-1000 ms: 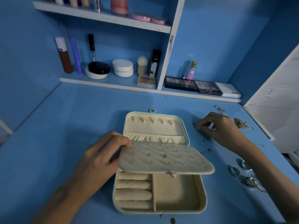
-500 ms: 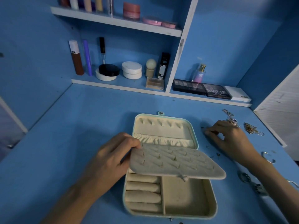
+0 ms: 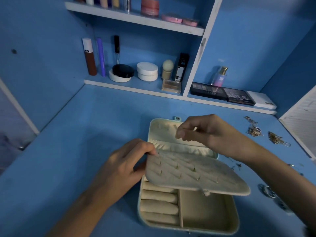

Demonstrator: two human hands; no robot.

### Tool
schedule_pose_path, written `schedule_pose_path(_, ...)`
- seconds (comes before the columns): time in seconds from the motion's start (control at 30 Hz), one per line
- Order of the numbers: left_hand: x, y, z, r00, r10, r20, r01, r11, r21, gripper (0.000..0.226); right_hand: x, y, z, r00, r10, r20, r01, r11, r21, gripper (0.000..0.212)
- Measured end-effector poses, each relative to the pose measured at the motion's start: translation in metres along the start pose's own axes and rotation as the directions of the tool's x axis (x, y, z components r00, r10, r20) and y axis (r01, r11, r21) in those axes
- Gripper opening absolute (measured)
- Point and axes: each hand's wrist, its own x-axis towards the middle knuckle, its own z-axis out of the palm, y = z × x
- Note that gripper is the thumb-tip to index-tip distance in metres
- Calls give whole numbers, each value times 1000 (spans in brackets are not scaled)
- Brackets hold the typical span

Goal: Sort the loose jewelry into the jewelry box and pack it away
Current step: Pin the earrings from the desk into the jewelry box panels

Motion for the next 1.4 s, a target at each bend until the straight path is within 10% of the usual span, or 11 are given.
schedule_pose_path(1.4,2,2,0,997,-73,34,74,997,-12,27,21,-2,28,976,-39,215,57,995,-76,10)
